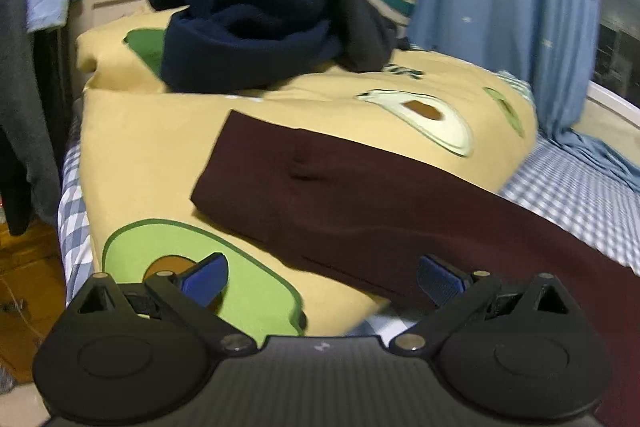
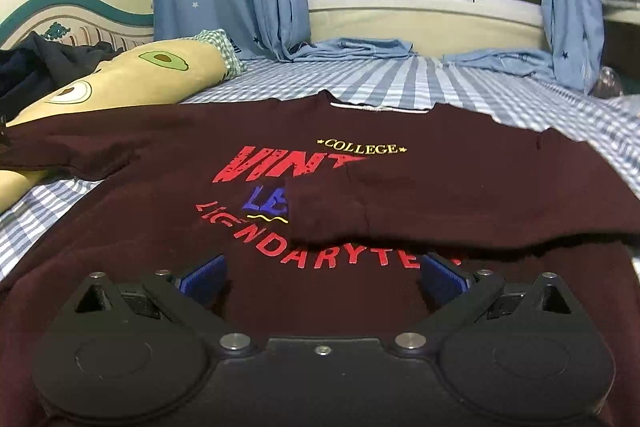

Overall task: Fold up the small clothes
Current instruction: 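Move the left tool to the other sleeve cuff on the avocado pillow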

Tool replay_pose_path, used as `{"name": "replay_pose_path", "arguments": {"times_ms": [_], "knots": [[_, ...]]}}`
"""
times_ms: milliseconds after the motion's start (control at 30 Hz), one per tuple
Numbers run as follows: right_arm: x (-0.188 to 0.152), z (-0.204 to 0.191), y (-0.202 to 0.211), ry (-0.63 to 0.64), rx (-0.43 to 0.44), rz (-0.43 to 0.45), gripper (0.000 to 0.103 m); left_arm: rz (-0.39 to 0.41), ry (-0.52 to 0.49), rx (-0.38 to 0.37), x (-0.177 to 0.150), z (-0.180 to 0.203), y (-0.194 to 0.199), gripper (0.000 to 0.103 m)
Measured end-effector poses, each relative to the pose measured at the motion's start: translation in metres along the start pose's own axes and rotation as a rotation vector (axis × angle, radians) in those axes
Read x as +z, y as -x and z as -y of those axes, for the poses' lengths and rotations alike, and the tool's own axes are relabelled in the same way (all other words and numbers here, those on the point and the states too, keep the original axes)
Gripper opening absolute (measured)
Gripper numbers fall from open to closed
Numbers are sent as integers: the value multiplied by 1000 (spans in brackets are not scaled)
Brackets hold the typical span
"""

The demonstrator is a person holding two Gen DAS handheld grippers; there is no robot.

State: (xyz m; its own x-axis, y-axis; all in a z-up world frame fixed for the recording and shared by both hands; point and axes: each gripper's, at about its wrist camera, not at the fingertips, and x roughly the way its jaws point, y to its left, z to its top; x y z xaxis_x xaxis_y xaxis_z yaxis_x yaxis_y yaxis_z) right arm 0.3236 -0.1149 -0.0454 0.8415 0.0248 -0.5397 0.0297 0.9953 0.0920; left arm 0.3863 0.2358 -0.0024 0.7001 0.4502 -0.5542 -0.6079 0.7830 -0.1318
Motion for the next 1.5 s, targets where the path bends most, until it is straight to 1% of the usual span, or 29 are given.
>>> {"name": "replay_pose_path", "arguments": {"times_ms": [100, 167, 500, 633, 733, 900, 1033, 1167, 1233, 1267, 1300, 1333, 1367, 1433, 1467, 1500], "knots": [[-2, 3, -2, -21, 8, -11, 102, -17, 34, 12, 3, -5, -10, 102], [-3, 6, -4, -37, 16, -18, 103, -14, 41, 19, 3, -7, -13, 102], [-5, 14, -6, -95, 43, -30, 103, -5, -9, 66, 5, -2, -24, 102], [-5, 15, -6, -101, 45, -33, 103, 5, 4, 66, 7, -5, -25, 102], [-4, 13, -6, -95, 40, -35, 103, 43, 38, 46, 3, -12, -22, 100], [-4, 12, -7, -89, 36, -37, 103, 132, 82, -13, -19, -27, -10, 100], [-5, 12, -7, -90, 36, -38, 103, 168, 117, -27, -29, -34, -2, 100], [-4, 12, -7, -90, 36, -37, 103, 177, 199, -31, -24, -39, -2, 98], [-5, 12, -6, -91, 37, -38, 103, 179, 243, -33, -17, -43, -5, 89], [-4, 12, -7, -91, 37, -38, 103, 184, 266, -38, -13, -47, -7, 87], [-4, 12, -7, -91, 37, -38, 103, 186, 284, -38, -11, -50, -9, 80], [-4, 12, -7, -91, 36, -38, 103, 187, 302, -30, -8, -53, -12, 71], [-4, 12, -7, -91, 36, -38, 103, 190, 311, -17, -5, -54, -14, 64], [-4, 12, -7, -92, 37, -37, 103, 197, 322, 8, -1, -58, -16, 32], [-4, 13, -7, -92, 37, -37, 103, 205, 326, 11, 1, -60, -17, 25], [-5, 13, -7, -93, 38, -37, 103, 210, 329, -1, 3, -61, -17, 21]]}}
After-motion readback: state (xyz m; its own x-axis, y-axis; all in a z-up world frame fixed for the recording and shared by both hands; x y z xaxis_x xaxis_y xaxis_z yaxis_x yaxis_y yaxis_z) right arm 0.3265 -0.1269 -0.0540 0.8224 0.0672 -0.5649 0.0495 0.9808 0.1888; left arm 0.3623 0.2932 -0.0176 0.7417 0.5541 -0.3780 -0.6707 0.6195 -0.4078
